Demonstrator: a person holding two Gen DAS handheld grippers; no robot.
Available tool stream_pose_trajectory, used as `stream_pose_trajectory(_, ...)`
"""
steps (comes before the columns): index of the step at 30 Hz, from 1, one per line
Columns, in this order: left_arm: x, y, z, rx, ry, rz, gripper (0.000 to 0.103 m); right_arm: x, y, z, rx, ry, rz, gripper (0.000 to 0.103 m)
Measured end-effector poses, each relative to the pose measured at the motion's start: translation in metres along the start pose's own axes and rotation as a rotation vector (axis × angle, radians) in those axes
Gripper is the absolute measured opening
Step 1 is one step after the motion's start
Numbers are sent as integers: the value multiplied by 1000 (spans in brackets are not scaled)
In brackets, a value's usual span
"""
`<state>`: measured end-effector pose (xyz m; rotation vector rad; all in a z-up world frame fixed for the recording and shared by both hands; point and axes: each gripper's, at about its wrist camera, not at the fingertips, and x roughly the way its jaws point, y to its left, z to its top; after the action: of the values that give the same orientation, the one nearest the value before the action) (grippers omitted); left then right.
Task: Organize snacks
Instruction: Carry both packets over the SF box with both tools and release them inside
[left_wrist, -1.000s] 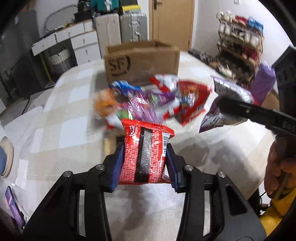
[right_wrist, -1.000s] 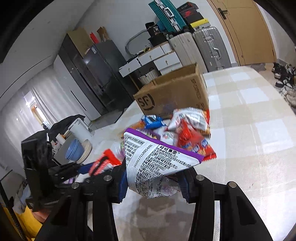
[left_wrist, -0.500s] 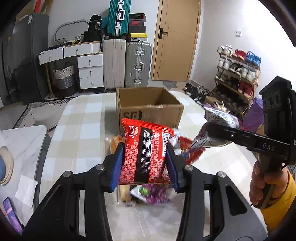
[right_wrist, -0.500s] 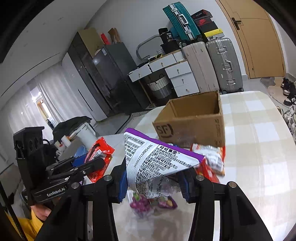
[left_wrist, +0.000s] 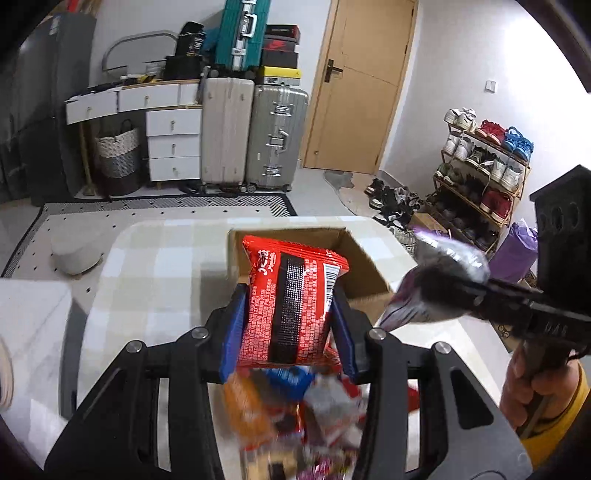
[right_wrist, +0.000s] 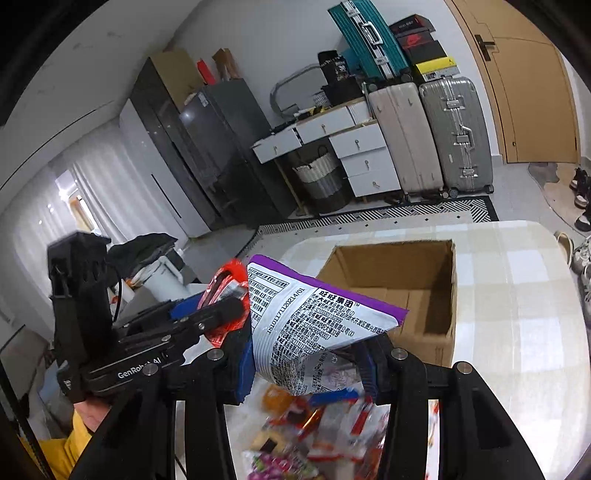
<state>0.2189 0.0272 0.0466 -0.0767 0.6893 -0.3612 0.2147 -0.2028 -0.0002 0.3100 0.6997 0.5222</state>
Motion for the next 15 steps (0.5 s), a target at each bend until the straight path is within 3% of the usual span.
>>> stream_pose_trajectory(6,84,-1,57,8,89,-23,40,38,-32,30,38,38,-77,46)
stream_pose_trajectory(11,164,9,80,-19,200,-26,40,77,-55,38,31,126,-152,46)
stream_pose_trajectory(15,205,16,83,-26,250,-35,40,103,-66,38,10,180,-184,46)
